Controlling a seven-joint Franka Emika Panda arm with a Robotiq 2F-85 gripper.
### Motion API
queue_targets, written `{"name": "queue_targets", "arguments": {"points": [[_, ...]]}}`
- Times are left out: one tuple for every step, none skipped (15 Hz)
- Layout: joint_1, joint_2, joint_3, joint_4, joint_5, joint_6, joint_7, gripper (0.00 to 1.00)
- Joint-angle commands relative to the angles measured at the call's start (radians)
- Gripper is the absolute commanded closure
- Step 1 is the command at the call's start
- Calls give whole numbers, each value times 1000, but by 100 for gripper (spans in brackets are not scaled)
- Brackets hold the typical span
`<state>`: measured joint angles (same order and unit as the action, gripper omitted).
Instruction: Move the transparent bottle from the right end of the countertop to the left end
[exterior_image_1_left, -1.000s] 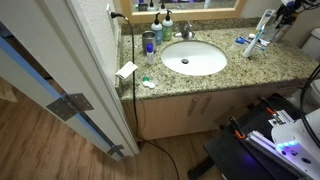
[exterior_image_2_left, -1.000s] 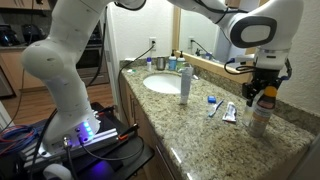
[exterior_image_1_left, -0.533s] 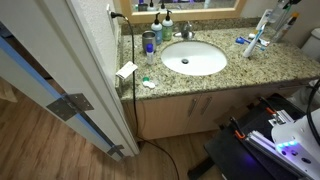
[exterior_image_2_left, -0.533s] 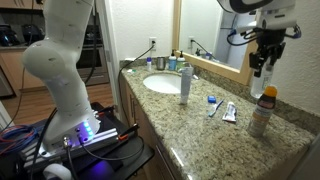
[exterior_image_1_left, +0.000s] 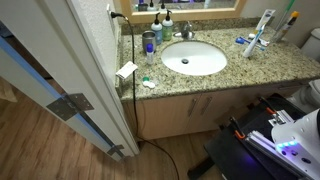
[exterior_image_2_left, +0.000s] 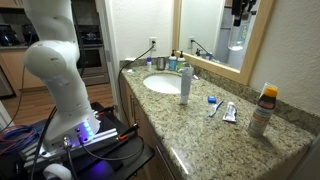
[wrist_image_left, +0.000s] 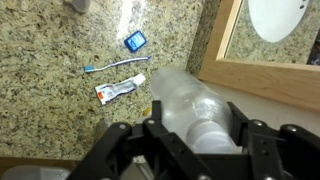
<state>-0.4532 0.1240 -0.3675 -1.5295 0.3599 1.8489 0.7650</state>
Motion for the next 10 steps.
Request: {"name": "queue_targets", "arguments": {"points": [[25, -11, -1, -17, -23, -18, -18, 63], [50, -59, 19, -74, -45, -39, -62, 63], [84, -131, 38, -158, -73, -32, -66, 63], [103, -161, 48, -197, -88, -41, -87, 63], [123, -189, 61, -233, -106, -56, -100, 63], [146, -229, 77, -284, -128, -64, -114, 63], [165, -271, 93, -336, -146, -73, -127, 63], [183, -313, 111, -387, -165, -76, -142, 63], [199, -361, 129, -441, -172, -78, -163, 63], [179, -236, 108, -302, -148, -87, -113, 63]]}}
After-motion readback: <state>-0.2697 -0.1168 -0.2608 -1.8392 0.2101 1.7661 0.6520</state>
